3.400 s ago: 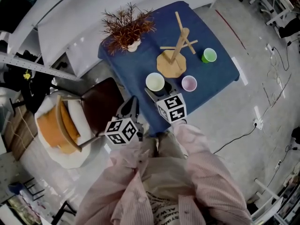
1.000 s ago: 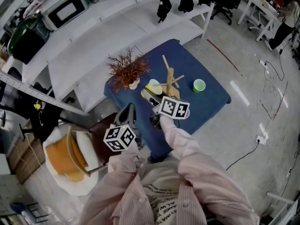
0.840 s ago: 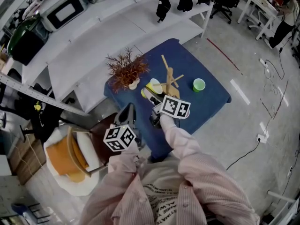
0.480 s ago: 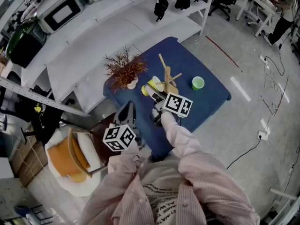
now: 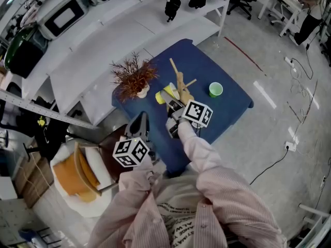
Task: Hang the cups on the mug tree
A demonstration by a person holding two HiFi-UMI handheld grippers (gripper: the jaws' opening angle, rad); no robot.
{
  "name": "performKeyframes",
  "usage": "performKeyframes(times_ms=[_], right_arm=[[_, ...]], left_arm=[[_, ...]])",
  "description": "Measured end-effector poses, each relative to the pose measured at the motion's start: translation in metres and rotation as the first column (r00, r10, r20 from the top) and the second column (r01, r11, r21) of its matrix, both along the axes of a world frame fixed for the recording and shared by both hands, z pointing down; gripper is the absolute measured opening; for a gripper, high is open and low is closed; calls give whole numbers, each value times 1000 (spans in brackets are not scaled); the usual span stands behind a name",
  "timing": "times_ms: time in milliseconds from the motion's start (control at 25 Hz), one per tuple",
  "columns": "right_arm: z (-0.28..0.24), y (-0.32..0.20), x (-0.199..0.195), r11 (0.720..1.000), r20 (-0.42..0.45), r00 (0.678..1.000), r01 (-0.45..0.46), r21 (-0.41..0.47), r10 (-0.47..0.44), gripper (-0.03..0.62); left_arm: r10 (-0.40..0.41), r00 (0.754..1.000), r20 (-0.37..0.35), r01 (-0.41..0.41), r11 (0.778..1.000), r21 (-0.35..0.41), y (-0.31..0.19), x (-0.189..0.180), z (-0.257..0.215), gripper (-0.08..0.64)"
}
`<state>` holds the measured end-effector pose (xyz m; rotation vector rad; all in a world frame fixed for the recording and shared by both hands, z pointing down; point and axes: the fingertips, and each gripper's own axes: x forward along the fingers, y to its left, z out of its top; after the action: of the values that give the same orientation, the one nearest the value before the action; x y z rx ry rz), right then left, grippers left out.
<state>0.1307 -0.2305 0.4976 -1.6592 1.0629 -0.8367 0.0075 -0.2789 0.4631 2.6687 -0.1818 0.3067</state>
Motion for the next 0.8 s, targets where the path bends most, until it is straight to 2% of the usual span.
performKeyframes(times_ms=[360, 600, 680, 800], right_arm=[[2, 6, 3, 998, 97, 995, -13, 64, 7, 290], [0, 10, 7, 986, 186, 980, -97, 137, 70, 290], [4, 11, 8, 981, 231, 969, -127, 148, 90, 290], [7, 12, 9, 979, 256, 962, -135, 153, 93, 290]], left_arm=[[-3, 1000, 4, 3, 1000, 5, 5, 2, -1, -2], [-10, 1000, 8, 10, 1000, 7, 6, 3, -2, -2], [-13, 1000, 8, 13, 1000, 8, 6, 3, -1, -2], [-17, 1000, 10, 17, 1000, 8, 5, 3, -1, -2]])
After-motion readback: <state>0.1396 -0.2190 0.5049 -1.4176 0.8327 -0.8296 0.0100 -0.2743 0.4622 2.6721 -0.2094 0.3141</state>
